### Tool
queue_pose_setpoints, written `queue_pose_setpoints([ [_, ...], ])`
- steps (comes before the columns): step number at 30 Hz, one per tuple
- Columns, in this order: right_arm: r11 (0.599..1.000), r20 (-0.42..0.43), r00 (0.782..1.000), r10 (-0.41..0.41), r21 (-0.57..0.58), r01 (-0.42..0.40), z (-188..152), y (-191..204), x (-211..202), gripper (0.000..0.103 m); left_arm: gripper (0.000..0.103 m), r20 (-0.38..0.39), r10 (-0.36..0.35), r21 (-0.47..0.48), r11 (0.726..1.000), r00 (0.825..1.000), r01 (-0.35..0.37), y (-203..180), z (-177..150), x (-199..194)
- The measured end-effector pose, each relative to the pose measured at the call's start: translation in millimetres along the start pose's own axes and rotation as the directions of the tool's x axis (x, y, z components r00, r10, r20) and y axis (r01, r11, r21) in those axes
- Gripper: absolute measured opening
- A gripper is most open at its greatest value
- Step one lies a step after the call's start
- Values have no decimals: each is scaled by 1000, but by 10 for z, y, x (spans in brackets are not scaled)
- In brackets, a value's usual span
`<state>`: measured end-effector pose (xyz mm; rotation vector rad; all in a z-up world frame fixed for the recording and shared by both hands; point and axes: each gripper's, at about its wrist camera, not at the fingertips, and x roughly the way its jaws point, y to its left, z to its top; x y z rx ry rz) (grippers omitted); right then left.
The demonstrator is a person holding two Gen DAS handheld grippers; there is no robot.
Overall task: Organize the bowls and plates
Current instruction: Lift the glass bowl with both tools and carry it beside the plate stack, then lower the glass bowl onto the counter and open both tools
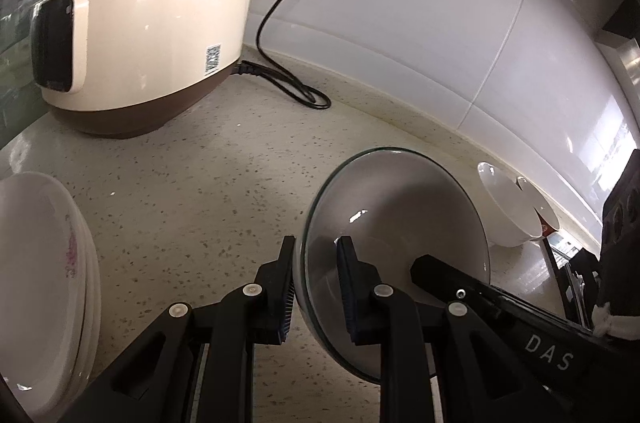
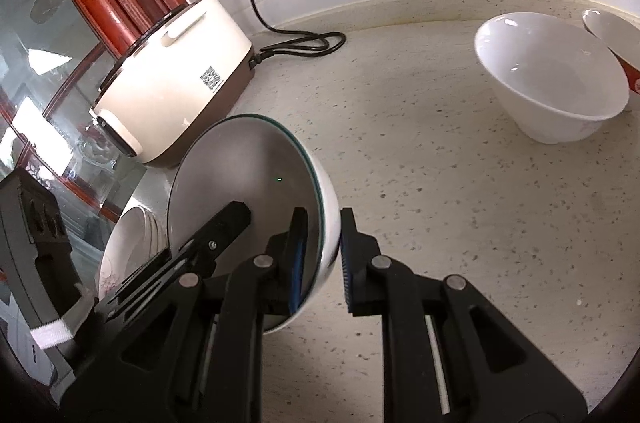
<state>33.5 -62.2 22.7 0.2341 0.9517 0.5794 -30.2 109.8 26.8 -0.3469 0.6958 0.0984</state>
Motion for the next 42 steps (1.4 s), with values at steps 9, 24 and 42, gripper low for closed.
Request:
queue_pose_setpoints([
  [9, 999, -27, 999, 31, -34, -32, -46, 115, 83, 21, 21, -32, 7, -76, 997, 999, -9, 191, -6, 22],
  [24, 994, -47, 993, 108, -22, -109, -39, 182, 192, 24, 33, -30, 27, -191, 981, 999, -32, 383, -11, -65],
  [42, 994, 60, 993, 100, 42, -103, -3, 48, -9, 64, 53, 16, 30, -195, 980, 999, -26, 372, 54, -67],
])
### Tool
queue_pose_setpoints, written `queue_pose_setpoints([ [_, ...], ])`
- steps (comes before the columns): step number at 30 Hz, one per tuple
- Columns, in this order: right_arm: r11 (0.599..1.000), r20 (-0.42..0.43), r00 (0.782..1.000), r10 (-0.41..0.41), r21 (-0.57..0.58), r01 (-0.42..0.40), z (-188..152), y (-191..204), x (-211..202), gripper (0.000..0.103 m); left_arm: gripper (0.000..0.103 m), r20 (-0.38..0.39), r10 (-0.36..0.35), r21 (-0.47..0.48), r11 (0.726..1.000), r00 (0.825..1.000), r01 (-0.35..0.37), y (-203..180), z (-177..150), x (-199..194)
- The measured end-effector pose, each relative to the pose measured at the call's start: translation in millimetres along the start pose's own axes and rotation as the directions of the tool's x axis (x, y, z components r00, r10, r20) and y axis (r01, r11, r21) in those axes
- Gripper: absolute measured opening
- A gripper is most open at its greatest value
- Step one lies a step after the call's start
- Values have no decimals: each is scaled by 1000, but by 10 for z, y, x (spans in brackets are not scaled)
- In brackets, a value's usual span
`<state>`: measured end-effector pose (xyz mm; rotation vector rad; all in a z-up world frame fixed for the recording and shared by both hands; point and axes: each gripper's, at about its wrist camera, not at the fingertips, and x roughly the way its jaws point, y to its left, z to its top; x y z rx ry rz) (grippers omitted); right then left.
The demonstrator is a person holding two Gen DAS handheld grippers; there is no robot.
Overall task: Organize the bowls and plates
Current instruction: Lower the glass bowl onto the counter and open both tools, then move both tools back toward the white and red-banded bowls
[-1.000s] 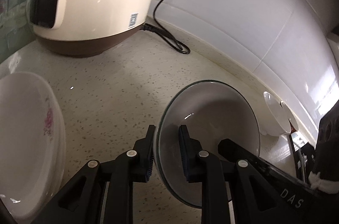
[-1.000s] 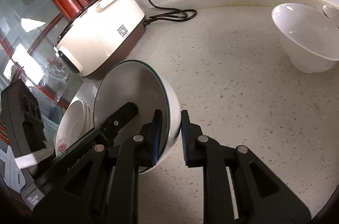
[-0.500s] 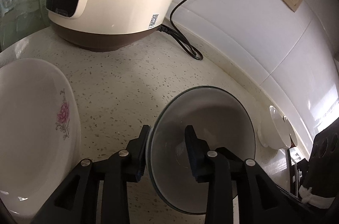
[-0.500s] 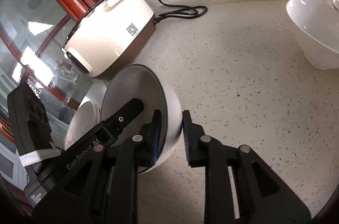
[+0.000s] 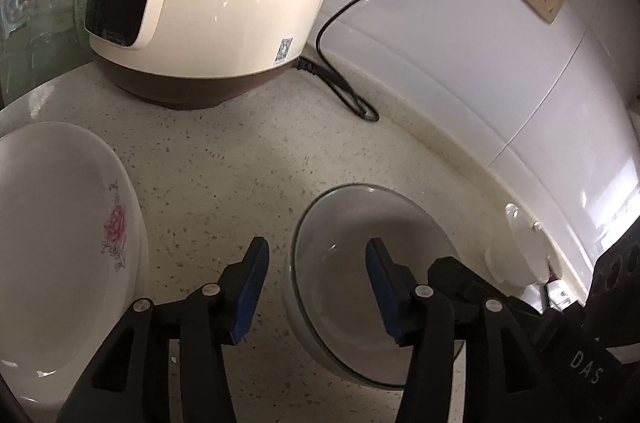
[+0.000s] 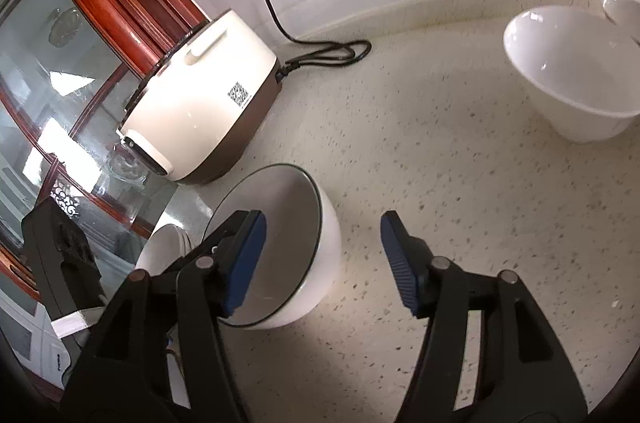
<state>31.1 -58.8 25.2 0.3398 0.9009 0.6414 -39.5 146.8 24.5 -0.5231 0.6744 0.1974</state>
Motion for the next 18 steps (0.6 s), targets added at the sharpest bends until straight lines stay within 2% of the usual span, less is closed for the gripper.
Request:
queue_pose_setpoints([
  [13, 998, 87, 994, -60, -18, 62, 108, 5, -224, 75, 65, 80, -8, 29, 1000, 997, 5, -79, 1, -125],
  [18, 997, 111, 991, -74, -23, 77, 123, 20, -287, 78, 82, 158, 8, 16, 1000, 987, -11, -47, 23, -255],
])
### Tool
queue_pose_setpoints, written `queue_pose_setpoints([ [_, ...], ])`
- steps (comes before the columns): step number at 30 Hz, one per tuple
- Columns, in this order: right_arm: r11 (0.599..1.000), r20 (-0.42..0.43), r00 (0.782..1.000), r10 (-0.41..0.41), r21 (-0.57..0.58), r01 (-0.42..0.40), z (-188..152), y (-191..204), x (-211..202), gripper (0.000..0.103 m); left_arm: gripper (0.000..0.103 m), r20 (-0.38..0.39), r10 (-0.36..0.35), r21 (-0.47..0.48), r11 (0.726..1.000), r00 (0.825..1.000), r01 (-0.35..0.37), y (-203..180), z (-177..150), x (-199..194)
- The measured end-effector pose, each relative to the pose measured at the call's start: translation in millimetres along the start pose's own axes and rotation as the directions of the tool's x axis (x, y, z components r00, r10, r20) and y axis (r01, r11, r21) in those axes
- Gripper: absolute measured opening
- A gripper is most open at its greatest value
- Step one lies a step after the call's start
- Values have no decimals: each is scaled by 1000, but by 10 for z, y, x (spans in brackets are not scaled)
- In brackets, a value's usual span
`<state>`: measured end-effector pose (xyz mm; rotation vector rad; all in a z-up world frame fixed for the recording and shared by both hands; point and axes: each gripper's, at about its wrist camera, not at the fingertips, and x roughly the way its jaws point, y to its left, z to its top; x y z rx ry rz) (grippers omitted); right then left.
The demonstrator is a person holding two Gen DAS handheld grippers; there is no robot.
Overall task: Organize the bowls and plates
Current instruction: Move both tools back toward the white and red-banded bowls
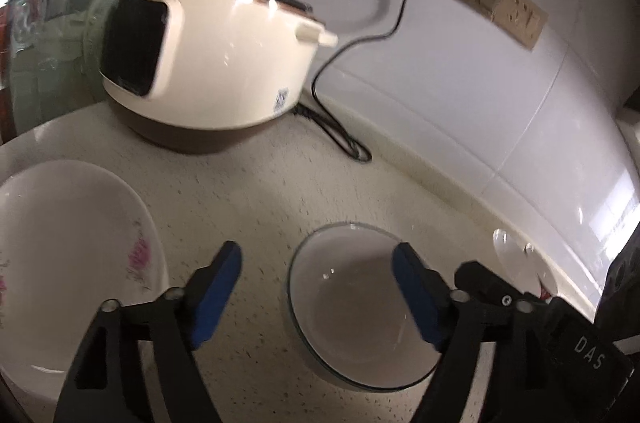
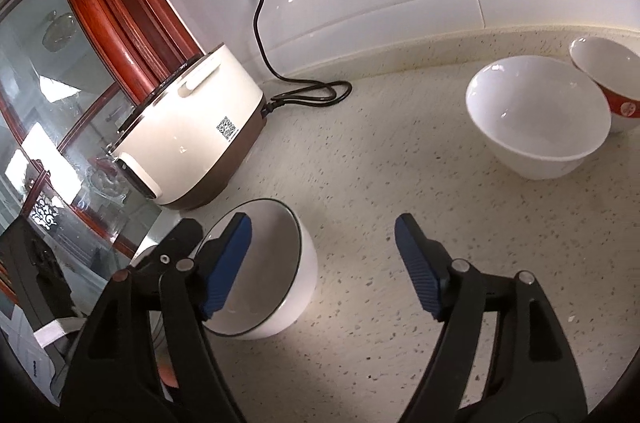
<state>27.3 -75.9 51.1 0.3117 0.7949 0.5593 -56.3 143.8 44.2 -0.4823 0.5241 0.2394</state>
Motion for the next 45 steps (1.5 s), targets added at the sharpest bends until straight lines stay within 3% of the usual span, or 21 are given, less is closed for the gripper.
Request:
queue_pose_setpoints([
  [3, 1000, 29, 999, -20, -2, 20, 17, -5, -66, 78, 83, 34, 5, -7, 1000, 999, -5, 24, 20, -61],
  [8, 997, 150, 985, -81, 20, 79, 91, -77, -351, 78, 83, 79, 2, 2, 1000, 997, -2, 18, 37, -157],
  [11, 989, 242, 960, -144, 79, 128, 129, -211, -598, 80, 83, 146, -10, 11, 1000, 989, 9, -2, 38, -279],
  [15, 942, 333, 889, -315, 224, 250, 189, -535, -916, 89, 84, 250, -44, 35, 999, 967, 36, -48, 29, -491],
  [17, 917, 321, 874, -365, 285, 278, 227, -696, -969, 89, 87, 305, -57, 56, 998, 951, 42, -86, 7, -597],
  [20, 875, 255, 876, -411, 380, 300, 271, -987, -957, 89, 91, 355, -71, 86, 995, 932, 43, -150, -15, -704],
  [25, 845, 217, 884, -414, 453, 285, 295, -1271, -970, 89, 97, 359, -102, 115, 991, 928, 65, -223, -33, -702],
  [28, 853, 215, 900, -378, 459, 249, 307, -1336, -972, 89, 97, 307, -136, 158, 983, 942, 91, -365, -27, -632],
  [31, 875, 175, 934, -311, 436, 210, 326, -1381, -865, 89, 97, 181, -173, 235, 963, 968, 129, -653, 10, -497],
  [32, 883, 158, 944, -288, 426, 198, 340, -1396, -818, 89, 97, 104, -186, 268, 951, 977, 153, -789, 44, -408],
  [34, 889, 139, 950, -280, 411, 202, 338, -1392, -756, 89, 97, -5, -181, 315, 933, 984, 173, -1003, 81, -265],
  [38, 895, 127, 946, -299, 381, 232, 355, -1384, -653, 89, 97, -120, -157, 335, 923, 980, 189, -1271, 153, -63],
  [42, 907, 94, 955, -282, 350, 233, 364, -1360, -528, 89, 97, -147, -138, 306, 935, 979, 178, -1505, 341, 125],
  [45, 916, 76, 955, -285, 314, 249, 383, -1310, -443, 89, 97, -209, -141, 271, 943, 968, 195, -1700, 410, 379],
])
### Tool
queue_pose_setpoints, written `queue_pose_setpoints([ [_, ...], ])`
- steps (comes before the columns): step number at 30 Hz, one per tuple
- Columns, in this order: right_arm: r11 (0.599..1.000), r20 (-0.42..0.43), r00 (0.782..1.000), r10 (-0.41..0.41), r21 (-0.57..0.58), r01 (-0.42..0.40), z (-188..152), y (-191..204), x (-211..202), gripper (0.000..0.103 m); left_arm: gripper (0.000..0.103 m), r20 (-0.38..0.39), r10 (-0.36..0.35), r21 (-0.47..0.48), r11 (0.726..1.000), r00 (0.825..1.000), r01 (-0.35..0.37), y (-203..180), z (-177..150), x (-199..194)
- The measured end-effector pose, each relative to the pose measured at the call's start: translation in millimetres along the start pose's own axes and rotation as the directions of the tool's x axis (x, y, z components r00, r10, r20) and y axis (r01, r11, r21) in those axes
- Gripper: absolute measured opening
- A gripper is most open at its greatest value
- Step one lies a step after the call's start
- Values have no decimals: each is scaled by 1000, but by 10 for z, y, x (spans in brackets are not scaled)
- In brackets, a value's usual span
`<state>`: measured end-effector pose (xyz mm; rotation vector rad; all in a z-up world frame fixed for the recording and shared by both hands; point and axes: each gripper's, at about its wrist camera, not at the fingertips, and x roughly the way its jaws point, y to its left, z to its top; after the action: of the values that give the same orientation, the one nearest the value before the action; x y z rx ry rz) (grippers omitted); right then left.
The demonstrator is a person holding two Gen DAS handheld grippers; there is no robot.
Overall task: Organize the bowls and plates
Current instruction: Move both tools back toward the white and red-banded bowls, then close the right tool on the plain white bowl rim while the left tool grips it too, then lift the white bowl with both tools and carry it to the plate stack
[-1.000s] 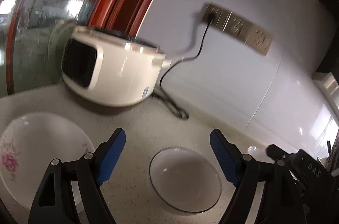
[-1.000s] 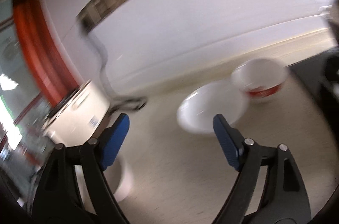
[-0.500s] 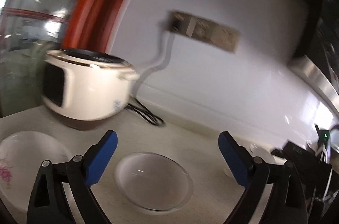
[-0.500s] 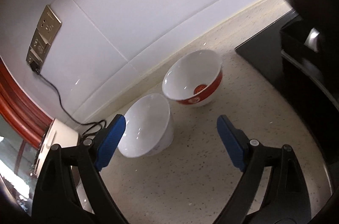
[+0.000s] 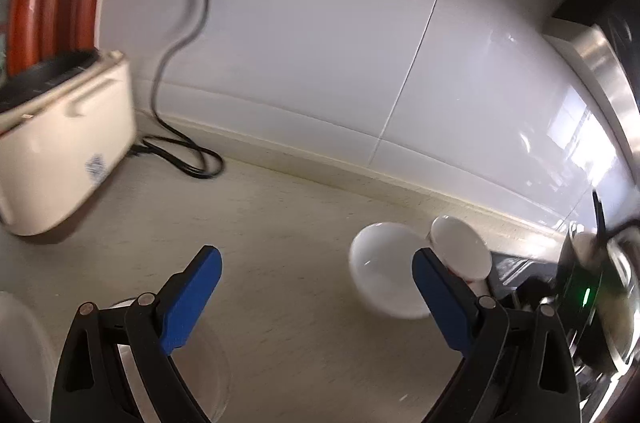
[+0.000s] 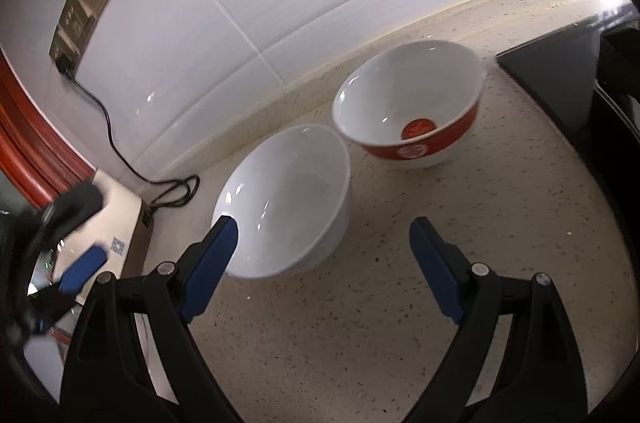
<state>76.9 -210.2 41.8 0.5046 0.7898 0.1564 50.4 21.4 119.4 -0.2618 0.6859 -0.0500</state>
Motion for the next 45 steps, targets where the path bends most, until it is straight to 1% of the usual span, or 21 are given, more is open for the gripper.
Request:
queue_pose_setpoints([
  [4, 1000, -27, 1000, -9, -3, 9, 20, -5, 70, 87, 97, -85, 10, -21, 1000, 996, -12, -115, 77, 415],
  [6, 1000, -49, 999, -5, 18, 6, 27, -43, 100, 85, 97, -143, 7, -38, 999, 990, -13, -162, 42, 607],
  [7, 1000, -59, 998, -6, 23, 7, 27, -56, 132, 83, 97, -174, 5, -48, 999, 985, -14, -166, 26, 734],
  [9, 1000, -70, 997, -21, 19, 22, 20, -63, 150, 77, 97, -203, 15, -66, 997, 979, -29, -153, -7, 883],
  [12, 1000, -81, 997, -14, 7, 15, 9, -58, 188, 56, 97, -241, 14, -91, 995, 970, -38, -139, -50, 1066],
  [13, 1000, -84, 996, -26, -5, 26, 6, -49, 186, 38, 97, -246, 20, -93, 995, 969, -44, -137, -61, 1102],
  [14, 999, -90, 995, -51, -23, 49, -2, -36, 183, 31, 97, -250, 25, -96, 994, 968, -50, -135, -79, 1150],
  [16, 998, -94, 994, -51, -27, 48, -11, -40, 183, 24, 97, -258, 35, -97, 993, 966, -62, -134, -118, 1211],
  [17, 999, -99, 994, -46, -30, 43, -16, -35, 187, 23, 96, -262, 37, -98, 993, 964, -65, -124, -106, 1252],
  [19, 998, -99, 994, -51, -33, 48, -26, -32, 188, 22, 94, -273, 3, -95, 995, 962, -31, -156, -120, 1306],
  [20, 999, -98, 994, -46, -33, 43, -26, -26, 188, 22, 93, -269, 8, -79, 996, 963, -30, -191, -141, 1313],
  [21, 999, -97, 995, -40, -34, 37, -25, -20, 185, 22, 89, -261, 18, -63, 997, 965, -36, -218, -157, 1309],
  [22, 998, -96, 994, -51, -37, 48, -23, -20, 179, 21, 83, -251, 24, -41, 999, 968, -35, -257, -180, 1294],
  [23, 998, -102, 993, -59, -32, 56, -27, -36, 189, 20, 64, -245, 7, -23, 1000, 969, -13, -294, -210, 1267],
  [24, 999, -109, 993, -51, -17, 49, -36, -71, 174, 20, 38, -240, -21, -17, 1000, 970, 17, -323, -233, 1244],
  [25, 999, -116, 993, -33, 4, 34, -57, -98, 150, 20, 25, -233, -49, -5, 999, 971, 49, -365, -262, 1193],
  [27, 999, -127, 992, 19, 47, -13, -53, -157, 147, 18, 19, -193, -18, 37, 999, 981, 26, -426, -300, 1079],
  [32, 998, -94, 994, 61, 21, -60, -58, -57, 36, 16, 13, -127, -11, 45, 999, 992, 17, -389, -336, 824],
  [36, 994, -100, 989, 106, 4, -106, -92, 31, 6, 16, 12, -77, 8, 63, 998, 997, -3, -351, -344, 651],
  [42, 987, -90, 984, 156, -27, -159, -131, 156, -70, 16, 12, -20, 42, 67, 997, 999, -40, -253, -361, 421],
  [45, 983, -93, 980, 174, -49, -179, -157, 213, -101, 16, 12, -4, 61, 69, 996, 998, -61, -196, -400, 323],
])
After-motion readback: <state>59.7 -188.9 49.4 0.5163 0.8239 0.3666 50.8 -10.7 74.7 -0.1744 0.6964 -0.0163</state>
